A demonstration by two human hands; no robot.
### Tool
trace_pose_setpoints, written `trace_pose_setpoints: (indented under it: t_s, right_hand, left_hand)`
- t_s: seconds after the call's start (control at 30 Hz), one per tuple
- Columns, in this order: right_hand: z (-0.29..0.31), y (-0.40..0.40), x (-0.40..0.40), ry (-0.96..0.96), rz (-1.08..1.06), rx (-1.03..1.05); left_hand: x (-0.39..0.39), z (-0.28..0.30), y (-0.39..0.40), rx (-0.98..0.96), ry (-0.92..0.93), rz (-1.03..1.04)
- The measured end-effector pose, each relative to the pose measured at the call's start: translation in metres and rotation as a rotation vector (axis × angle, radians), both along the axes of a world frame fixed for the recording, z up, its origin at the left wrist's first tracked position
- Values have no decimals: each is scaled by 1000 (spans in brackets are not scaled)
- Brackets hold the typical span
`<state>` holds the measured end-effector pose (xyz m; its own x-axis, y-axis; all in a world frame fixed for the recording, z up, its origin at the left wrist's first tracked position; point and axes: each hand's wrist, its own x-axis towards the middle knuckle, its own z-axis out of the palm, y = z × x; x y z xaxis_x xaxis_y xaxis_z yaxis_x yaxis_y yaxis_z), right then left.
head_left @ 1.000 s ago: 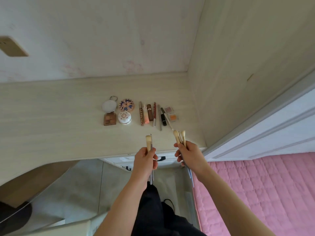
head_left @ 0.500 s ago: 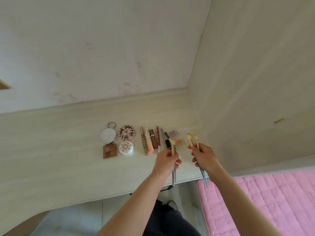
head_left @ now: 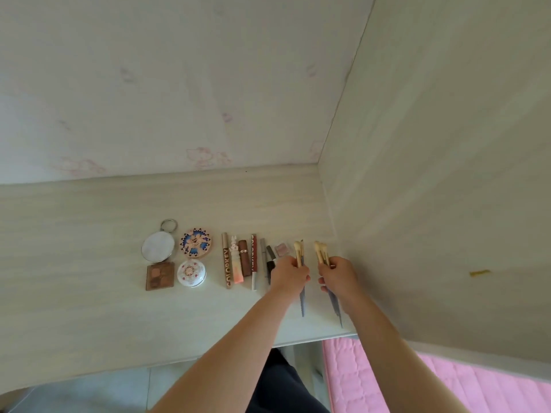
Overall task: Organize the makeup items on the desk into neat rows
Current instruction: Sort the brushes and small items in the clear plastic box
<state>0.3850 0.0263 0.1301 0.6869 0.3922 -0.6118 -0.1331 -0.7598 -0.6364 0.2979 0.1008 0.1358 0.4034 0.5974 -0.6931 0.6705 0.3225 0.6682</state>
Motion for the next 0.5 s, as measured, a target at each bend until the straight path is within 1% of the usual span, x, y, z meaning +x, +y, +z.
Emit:
trace_pose_setpoints:
  t_s: [0.07,0.2,0.33,0.5]
  right_hand:
    - [-6,2,7,1,-8,-1]
    - [-16,6,19,1,-35,-16]
    - [-30,15,23,19,8,-49]
    - [-36,22,27,-91,66,-93]
  left_hand:
    - [13,-6,4,39,17,-22]
    - [34,-16,9,36,77,-37]
    - [41,-23,10,131,158,-106]
    - [41,-32,9,140,188,-101]
